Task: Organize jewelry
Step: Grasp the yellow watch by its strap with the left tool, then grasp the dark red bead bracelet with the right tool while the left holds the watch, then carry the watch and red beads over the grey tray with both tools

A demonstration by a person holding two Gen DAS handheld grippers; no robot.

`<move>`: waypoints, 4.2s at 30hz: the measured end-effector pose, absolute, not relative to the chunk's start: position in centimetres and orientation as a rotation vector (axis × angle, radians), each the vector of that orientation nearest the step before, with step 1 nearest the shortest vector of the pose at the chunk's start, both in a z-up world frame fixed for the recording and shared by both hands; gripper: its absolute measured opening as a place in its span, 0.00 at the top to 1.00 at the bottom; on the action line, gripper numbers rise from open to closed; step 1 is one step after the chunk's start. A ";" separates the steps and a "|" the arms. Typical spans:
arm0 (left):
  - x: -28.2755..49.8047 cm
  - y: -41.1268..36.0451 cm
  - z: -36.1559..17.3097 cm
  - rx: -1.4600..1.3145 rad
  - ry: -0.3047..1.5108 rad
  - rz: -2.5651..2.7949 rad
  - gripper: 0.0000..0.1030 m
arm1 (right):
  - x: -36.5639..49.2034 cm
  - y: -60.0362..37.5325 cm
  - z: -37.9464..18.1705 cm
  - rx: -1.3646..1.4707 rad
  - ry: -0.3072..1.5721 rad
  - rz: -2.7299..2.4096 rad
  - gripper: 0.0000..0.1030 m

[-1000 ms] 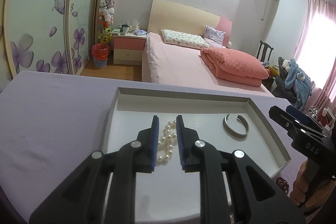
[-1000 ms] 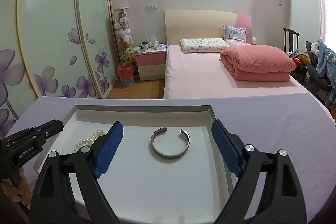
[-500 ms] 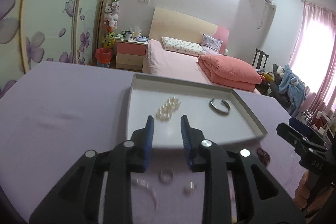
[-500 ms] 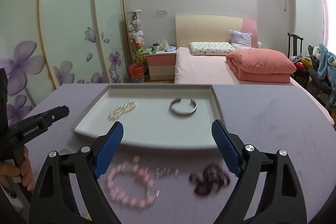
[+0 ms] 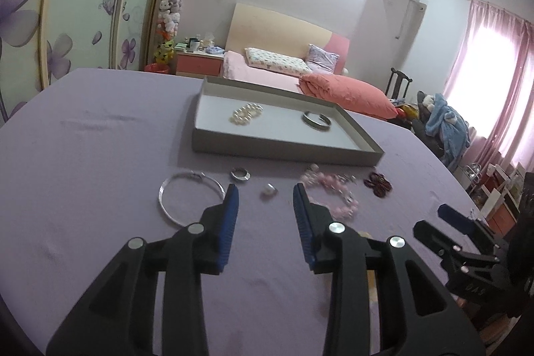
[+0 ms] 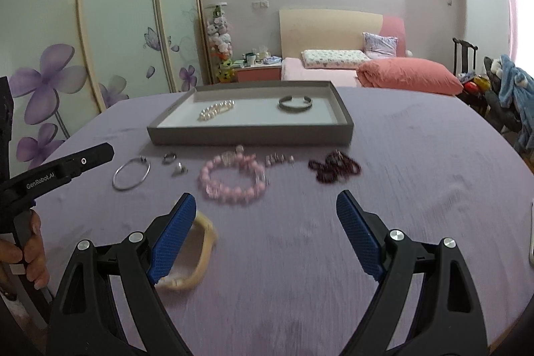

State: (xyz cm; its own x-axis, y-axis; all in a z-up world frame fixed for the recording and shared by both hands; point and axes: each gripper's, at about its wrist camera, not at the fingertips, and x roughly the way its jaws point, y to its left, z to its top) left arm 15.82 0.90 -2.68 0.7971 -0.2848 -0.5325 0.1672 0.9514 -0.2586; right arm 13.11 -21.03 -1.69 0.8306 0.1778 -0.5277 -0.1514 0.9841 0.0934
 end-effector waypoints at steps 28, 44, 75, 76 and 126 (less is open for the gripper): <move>14.7 -8.3 -7.4 -0.159 0.776 -0.354 0.42 | 8.3 -24.6 -4.1 0.111 0.550 0.121 0.17; 16.3 -8.6 -8.5 -0.128 0.817 -0.323 0.62 | 8.8 -25.1 -3.9 0.108 0.557 0.111 0.16; 23.7 2.9 -3.0 -0.279 0.658 -0.164 0.62 | 25.3 -26.6 -6.5 0.009 0.929 0.027 0.20; 23.8 3.1 -3.1 -0.282 0.660 -0.163 0.62 | 25.5 -26.6 -6.5 0.004 0.924 0.030 0.23; 19.4 3.8 2.1 -0.254 0.499 -0.233 0.62 | 18.1 -24.8 6.9 0.105 0.353 0.211 0.91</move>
State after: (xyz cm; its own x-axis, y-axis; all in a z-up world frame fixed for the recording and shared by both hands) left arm 19.44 3.78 2.15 0.8529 -0.2806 -0.4402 0.1578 0.9424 -0.2950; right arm 18.10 -24.77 6.94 0.9166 0.2230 -0.3318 -0.1866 0.9727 0.1383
